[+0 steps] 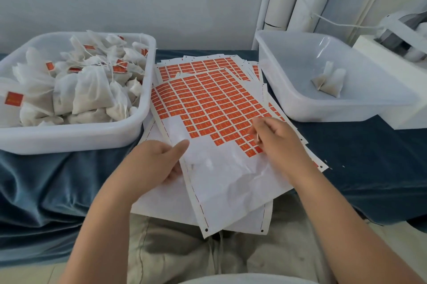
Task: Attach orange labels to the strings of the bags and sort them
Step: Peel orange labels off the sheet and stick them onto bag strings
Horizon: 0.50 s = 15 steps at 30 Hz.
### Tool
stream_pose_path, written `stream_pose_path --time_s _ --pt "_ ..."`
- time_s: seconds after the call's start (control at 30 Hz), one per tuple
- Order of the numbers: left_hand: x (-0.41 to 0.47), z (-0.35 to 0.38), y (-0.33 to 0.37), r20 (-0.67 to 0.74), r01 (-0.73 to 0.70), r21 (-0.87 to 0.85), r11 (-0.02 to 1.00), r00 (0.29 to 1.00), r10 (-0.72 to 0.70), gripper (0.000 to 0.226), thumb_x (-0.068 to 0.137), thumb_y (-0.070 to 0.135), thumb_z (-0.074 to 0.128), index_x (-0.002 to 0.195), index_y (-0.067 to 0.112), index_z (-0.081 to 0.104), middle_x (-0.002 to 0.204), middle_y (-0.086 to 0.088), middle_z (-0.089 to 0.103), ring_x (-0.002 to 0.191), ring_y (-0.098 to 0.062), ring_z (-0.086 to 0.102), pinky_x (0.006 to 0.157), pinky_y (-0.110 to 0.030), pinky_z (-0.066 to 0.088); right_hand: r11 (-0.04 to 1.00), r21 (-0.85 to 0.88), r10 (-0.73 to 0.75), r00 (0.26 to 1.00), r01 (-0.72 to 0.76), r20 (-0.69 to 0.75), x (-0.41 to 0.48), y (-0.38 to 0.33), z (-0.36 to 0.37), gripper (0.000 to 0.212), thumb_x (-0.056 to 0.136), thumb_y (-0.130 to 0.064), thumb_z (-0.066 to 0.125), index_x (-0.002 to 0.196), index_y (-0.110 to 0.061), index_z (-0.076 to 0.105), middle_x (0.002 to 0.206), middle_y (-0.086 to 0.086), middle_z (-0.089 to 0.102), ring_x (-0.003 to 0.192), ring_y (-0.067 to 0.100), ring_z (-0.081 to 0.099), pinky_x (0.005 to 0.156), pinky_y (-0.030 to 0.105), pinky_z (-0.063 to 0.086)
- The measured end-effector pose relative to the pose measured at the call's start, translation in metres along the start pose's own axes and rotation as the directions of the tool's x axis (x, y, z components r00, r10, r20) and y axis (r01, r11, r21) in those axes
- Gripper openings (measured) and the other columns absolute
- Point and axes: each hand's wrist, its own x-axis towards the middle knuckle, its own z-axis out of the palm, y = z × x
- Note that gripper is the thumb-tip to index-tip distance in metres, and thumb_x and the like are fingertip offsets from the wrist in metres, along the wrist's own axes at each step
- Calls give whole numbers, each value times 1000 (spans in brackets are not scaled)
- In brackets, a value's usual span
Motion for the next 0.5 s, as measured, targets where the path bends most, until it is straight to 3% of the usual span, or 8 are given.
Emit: stream_pose_path --time_s 0.1,0.17,0.23,0.3,0.4,0.5 --pt "-9 7 12 106 -2 -359 933 993 43 59 83 71 59 111 20 72 90 8 82 79 -12 80 76 -34 62 992 109 58 998 -55 -31 4 12 7 39 103 -63 47 95 -32 68 86 -15 73 80 3 73 88 35 59" --pt "-16 17 18 301 90 -682 725 939 167 58 87 59 64 132 23 64 117 1 80 105 -24 78 92 -45 63 974 214 92 994 -76 -65 5 12 6 39 103 -62 48 95 -30 69 78 -13 71 69 0 69 78 32 56" --pt "-27 31 25 367 196 -857 476 881 297 42 99 38 65 139 27 59 131 -4 75 117 -32 73 92 -50 62 961 265 107 990 -80 -89 5 11 6 39 104 -61 48 94 -30 68 75 -13 70 62 -1 67 73 29 52" --pt "-35 49 31 358 271 -902 336 904 232 39 98 23 70 135 29 61 123 -7 78 108 -34 77 76 -48 65 975 218 70 990 -42 -122 3 12 9 39 104 -62 46 93 -31 67 77 -16 70 67 -2 68 76 28 53" --pt "-38 69 34 311 285 -912 294 949 44 36 97 8 69 128 26 65 105 -7 82 88 -32 81 59 -44 64 987 150 -36 989 57 -143 -5 11 16 36 106 -56 45 90 -30 63 79 -20 69 75 -4 68 71 16 50" --pt "-34 74 31 275 266 -931 249 962 -1 32 99 3 62 125 22 67 100 -9 82 83 -33 80 58 -46 64 985 124 -109 988 122 -109 -8 8 15 35 108 -51 47 90 -26 65 78 -22 69 76 -4 68 63 9 50"
